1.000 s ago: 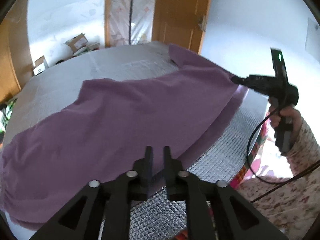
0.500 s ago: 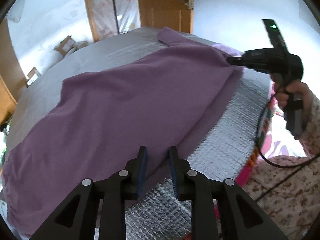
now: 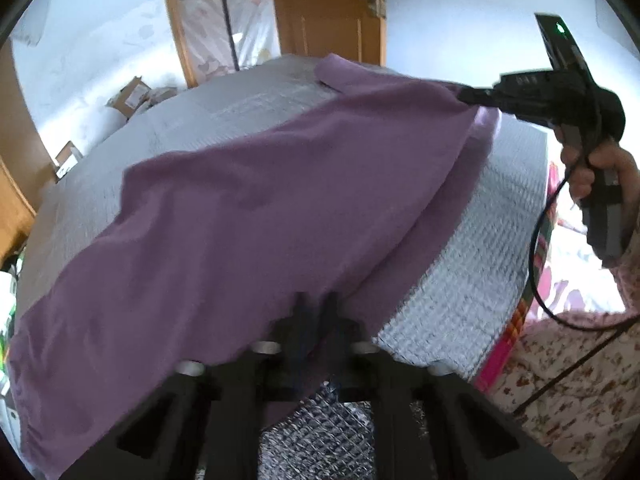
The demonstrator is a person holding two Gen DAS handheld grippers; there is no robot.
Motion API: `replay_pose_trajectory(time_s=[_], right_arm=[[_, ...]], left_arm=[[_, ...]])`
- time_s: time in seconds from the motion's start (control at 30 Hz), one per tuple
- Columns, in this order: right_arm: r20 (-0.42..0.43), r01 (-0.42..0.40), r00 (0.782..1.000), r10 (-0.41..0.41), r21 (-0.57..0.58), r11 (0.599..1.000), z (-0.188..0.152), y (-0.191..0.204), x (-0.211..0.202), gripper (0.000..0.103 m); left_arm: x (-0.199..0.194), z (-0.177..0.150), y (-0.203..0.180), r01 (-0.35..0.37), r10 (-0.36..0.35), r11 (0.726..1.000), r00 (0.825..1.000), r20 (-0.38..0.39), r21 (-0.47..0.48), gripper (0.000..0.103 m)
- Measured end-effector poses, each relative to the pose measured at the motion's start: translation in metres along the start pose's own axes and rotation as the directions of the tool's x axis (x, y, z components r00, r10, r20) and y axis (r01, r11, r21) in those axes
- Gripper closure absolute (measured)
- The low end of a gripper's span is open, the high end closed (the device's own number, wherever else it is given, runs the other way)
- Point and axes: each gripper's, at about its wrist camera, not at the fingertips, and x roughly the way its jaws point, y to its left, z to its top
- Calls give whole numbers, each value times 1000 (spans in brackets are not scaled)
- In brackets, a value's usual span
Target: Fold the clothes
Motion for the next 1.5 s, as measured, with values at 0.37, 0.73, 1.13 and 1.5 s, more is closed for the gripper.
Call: replay_pose_trajectory(time_s=[0.37, 0.73, 1.13, 1.5], right_arm=[[116, -25, 993, 35, -88, 996, 16, 21, -32, 100], [-33, 61, 998, -62, -36, 997, -16, -10, 3, 100], [-101, 42, 993, -57, -143, 989, -7, -8, 11, 96], [-99, 48, 993, -64, -155, 987, 28, -24, 12, 84]], left_arm=[[-38, 9, 9, 27, -20, 998, 992, 125, -52, 100], [-6, -15, 11, 49, -51, 996, 998, -24, -73, 100], [-2, 12, 16, 164, -164, 978, 986, 6, -128, 93], [44, 45, 17, 242, -251, 959, 967, -41, -144, 92]])
